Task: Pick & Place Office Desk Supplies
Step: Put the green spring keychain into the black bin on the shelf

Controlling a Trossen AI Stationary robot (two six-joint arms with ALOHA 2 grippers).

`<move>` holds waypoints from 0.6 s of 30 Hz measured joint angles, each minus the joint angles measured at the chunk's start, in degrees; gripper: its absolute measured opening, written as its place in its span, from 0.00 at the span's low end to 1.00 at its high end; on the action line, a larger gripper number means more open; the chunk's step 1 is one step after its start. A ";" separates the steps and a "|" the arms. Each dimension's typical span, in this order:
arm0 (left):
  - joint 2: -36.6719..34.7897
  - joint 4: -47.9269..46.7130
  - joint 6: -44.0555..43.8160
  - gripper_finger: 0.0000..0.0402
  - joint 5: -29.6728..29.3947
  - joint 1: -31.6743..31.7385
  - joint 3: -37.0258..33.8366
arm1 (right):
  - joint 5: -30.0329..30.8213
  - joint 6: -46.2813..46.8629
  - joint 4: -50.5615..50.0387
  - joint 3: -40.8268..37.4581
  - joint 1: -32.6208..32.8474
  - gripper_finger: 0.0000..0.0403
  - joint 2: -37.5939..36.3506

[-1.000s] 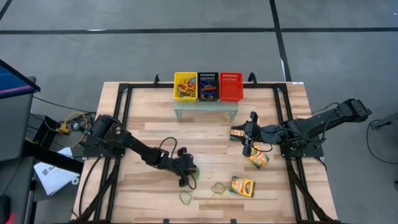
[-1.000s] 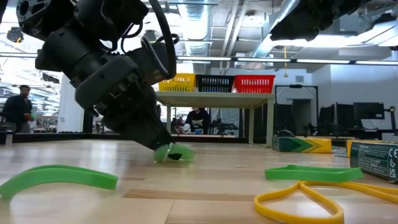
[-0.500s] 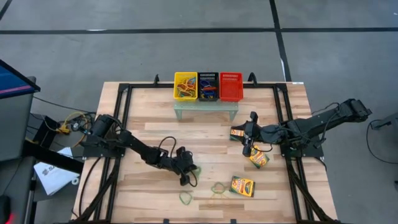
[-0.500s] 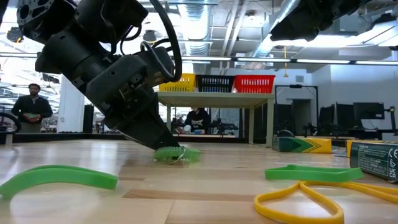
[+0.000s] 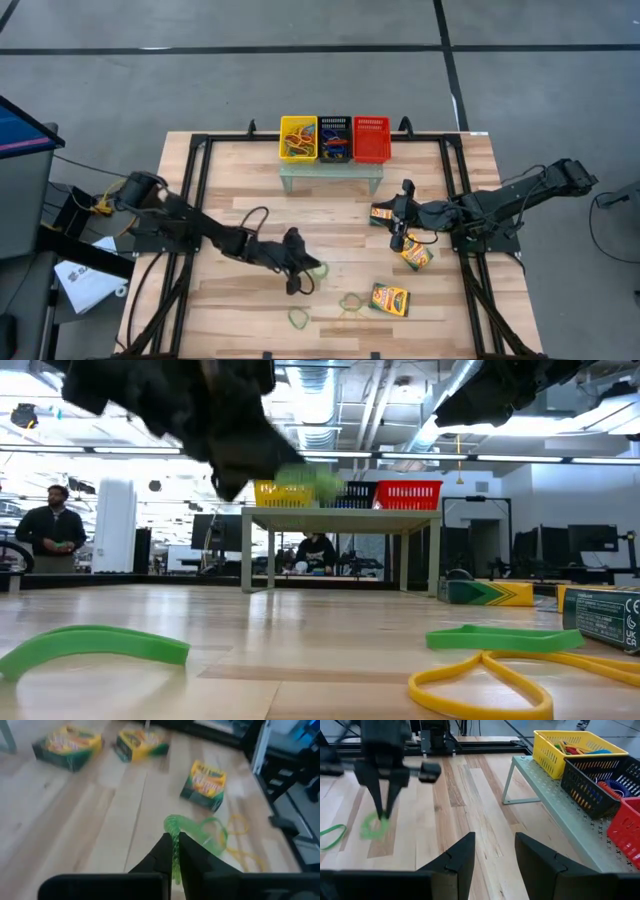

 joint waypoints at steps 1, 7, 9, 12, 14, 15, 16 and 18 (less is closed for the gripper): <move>-1.26 -0.69 0.62 0.01 -0.06 0.00 0.00 | 0.00 0.00 0.02 0.00 0.00 0.34 0.00; -5.94 -1.71 2.47 0.02 -1.09 -0.02 0.03 | 0.00 0.00 -0.06 0.00 -0.01 0.34 0.00; -7.09 -2.14 2.55 0.02 -1.06 -0.13 0.03 | 0.00 0.02 -0.07 0.00 -0.02 0.34 0.00; -8.94 -1.15 2.80 0.02 0.16 -0.22 0.03 | 0.00 0.04 -0.06 0.00 -0.02 0.34 0.00; -10.18 0.54 2.89 0.02 1.97 -0.48 0.03 | 0.00 0.04 0.00 0.00 0.00 0.34 0.00; -10.79 1.51 2.92 0.02 3.06 -0.55 0.03 | 0.00 0.04 0.00 0.00 0.00 0.34 0.00; -11.32 2.87 2.95 0.02 4.93 -0.57 0.03 | 0.00 0.04 0.07 0.00 0.00 0.34 0.00; -12.57 6.02 2.95 0.02 10.02 -0.55 0.03 | 0.00 0.04 0.09 0.00 0.00 0.34 0.00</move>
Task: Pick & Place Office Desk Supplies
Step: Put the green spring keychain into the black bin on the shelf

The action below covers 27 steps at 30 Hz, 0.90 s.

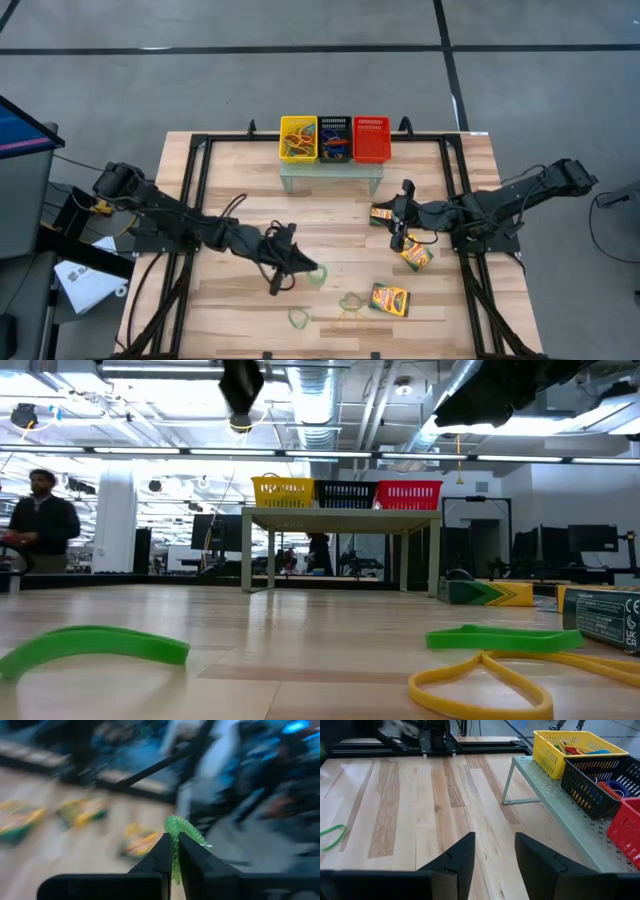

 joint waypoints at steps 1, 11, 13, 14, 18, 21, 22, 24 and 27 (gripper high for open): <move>-0.59 2.00 0.00 0.02 2.35 -0.02 0.00 | 0.00 0.00 0.00 0.00 0.00 0.34 0.00; -5.83 13.96 2.87 0.03 11.10 -3.76 0.04 | 0.00 0.00 0.00 0.00 0.00 0.34 0.00; -6.84 15.89 4.95 0.03 11.06 -5.03 0.04 | 0.02 -0.02 0.00 0.00 0.00 0.34 0.00; -7.28 16.89 6.09 0.03 11.10 -5.57 0.04 | 0.00 -0.02 0.00 0.00 0.00 0.34 0.00; -9.79 19.93 9.11 0.02 11.54 -7.77 0.04 | 0.00 -0.02 0.00 0.00 0.00 0.34 0.00; -11.43 21.28 12.23 0.03 13.49 -9.21 0.07 | 0.02 -0.02 0.00 0.00 0.00 0.34 0.00; -11.94 21.41 13.14 0.03 13.70 -9.69 0.07 | 0.00 -0.02 0.02 0.00 0.00 0.34 0.00; -12.92 21.51 14.56 0.02 13.70 -10.37 0.07 | 0.00 -0.02 0.00 0.00 -0.01 0.34 0.00; -13.61 21.43 15.01 0.02 13.78 -10.62 0.11 | 0.00 -0.02 0.00 0.00 0.00 0.34 0.00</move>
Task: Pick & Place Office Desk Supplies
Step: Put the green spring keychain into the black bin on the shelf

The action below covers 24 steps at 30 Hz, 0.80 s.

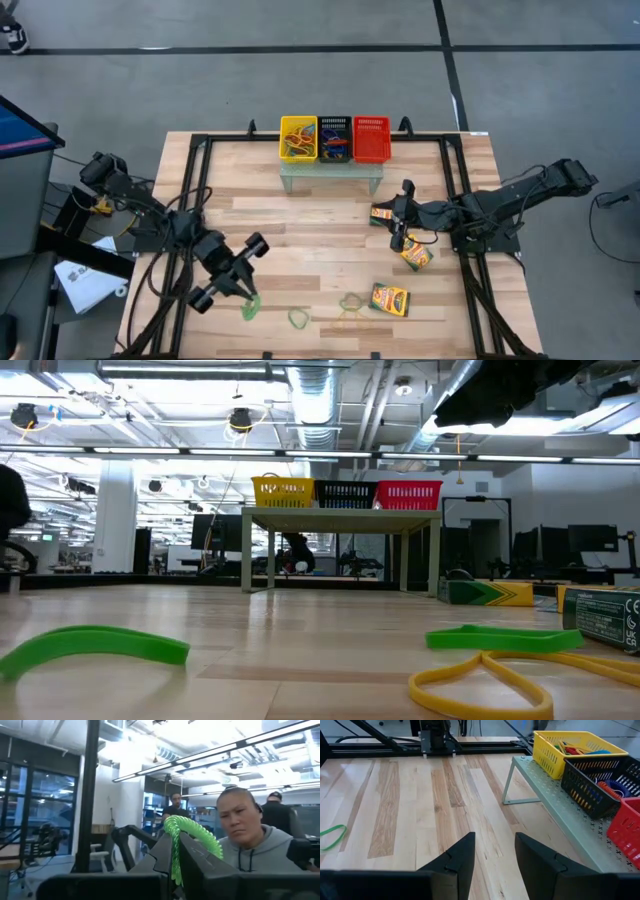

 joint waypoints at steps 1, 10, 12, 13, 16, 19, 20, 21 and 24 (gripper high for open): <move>0.02 -0.06 0.04 0.03 -0.26 0.02 0.00 | 0.00 0.00 0.00 0.00 -0.01 0.34 0.00; 0.13 -17.40 3.05 0.02 -19.07 2.71 0.04 | 0.01 -0.01 0.00 0.00 0.00 0.34 0.00; 0.75 -22.20 3.07 0.02 -24.87 4.98 0.04 | 0.00 -0.04 0.00 0.00 0.00 0.34 0.00; 1.09 -24.50 3.08 0.02 -26.90 6.42 0.04 | 0.00 -0.05 0.00 0.00 0.00 0.34 0.00; 1.70 -28.48 3.07 0.02 -28.23 12.57 0.04 | 0.02 -0.38 0.00 0.00 0.00 0.34 0.00; 2.82 -30.94 3.25 0.02 -25.82 20.36 0.03 | 0.02 -0.48 0.02 0.00 -0.01 0.34 0.00; 3.38 -30.75 3.69 0.02 -24.74 23.26 0.04 | 0.02 -0.50 0.04 0.00 -0.01 0.34 0.00; 3.89 -30.68 4.30 0.02 -23.80 26.07 0.23 | 0.02 -0.50 0.04 0.00 -0.01 0.34 0.00; 6.34 -30.67 4.87 0.02 -20.85 34.36 1.84 | 0.02 -0.48 0.04 0.00 0.00 0.34 0.00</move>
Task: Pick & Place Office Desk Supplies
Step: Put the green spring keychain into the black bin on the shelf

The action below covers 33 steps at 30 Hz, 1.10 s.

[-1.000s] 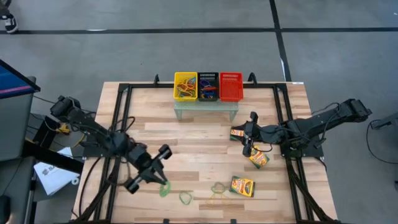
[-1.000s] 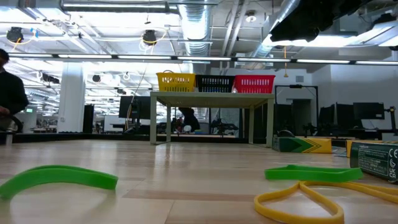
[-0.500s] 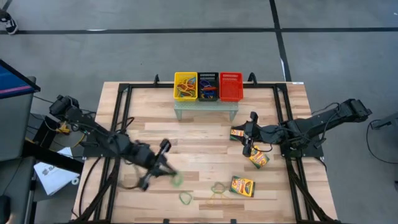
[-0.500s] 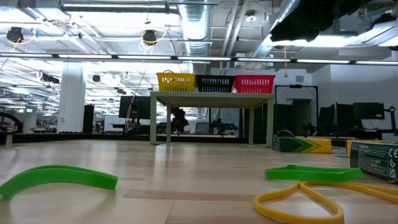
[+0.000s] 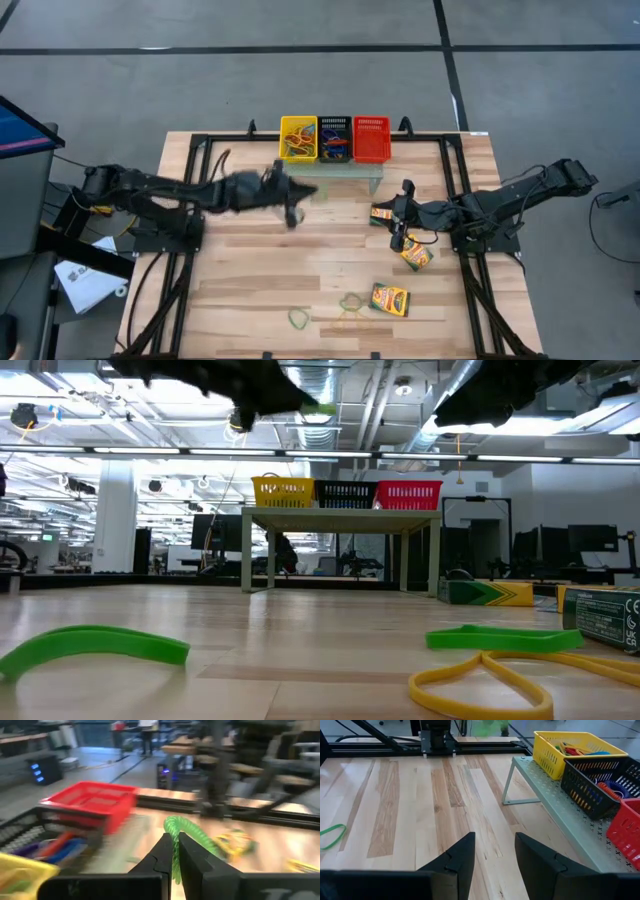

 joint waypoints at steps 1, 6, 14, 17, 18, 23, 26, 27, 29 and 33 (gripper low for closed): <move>1.06 -0.05 0.01 0.02 2.01 2.67 0.82 | 0.00 -0.01 -0.01 0.00 0.00 0.34 0.00; 7.96 -0.52 1.01 0.02 11.50 12.98 8.51 | 0.00 -0.02 -0.01 0.00 0.00 0.34 0.00; 18.61 -15.23 8.12 0.02 11.29 20.49 24.12 | 0.00 -0.03 -0.07 0.00 0.00 0.34 0.00; 21.55 -17.07 8.85 0.03 8.28 21.74 27.12 | 0.00 -0.04 -0.26 0.00 0.00 0.34 0.00; 22.21 -17.11 8.91 0.03 7.11 21.93 27.67 | 0.00 -0.03 -0.24 0.00 -0.01 0.34 0.00; 23.32 -18.52 10.50 0.03 6.96 22.24 27.99 | 0.00 -0.04 -0.71 0.00 0.00 0.34 0.00; 23.60 -19.87 11.46 0.04 6.95 22.22 27.99 | 0.00 -0.07 -0.84 0.00 -0.04 0.34 0.00; 23.63 -20.49 11.87 0.04 6.94 22.21 27.99 | 0.00 -0.11 -0.93 0.00 -0.04 0.34 0.00; 23.65 -21.04 11.99 0.04 6.91 22.03 27.99 | 0.00 -0.07 -0.94 0.00 -0.04 0.34 0.00; 23.65 -22.15 12.28 0.12 6.67 22.02 27.99 | 0.00 -0.07 -0.98 0.00 -0.04 0.34 0.00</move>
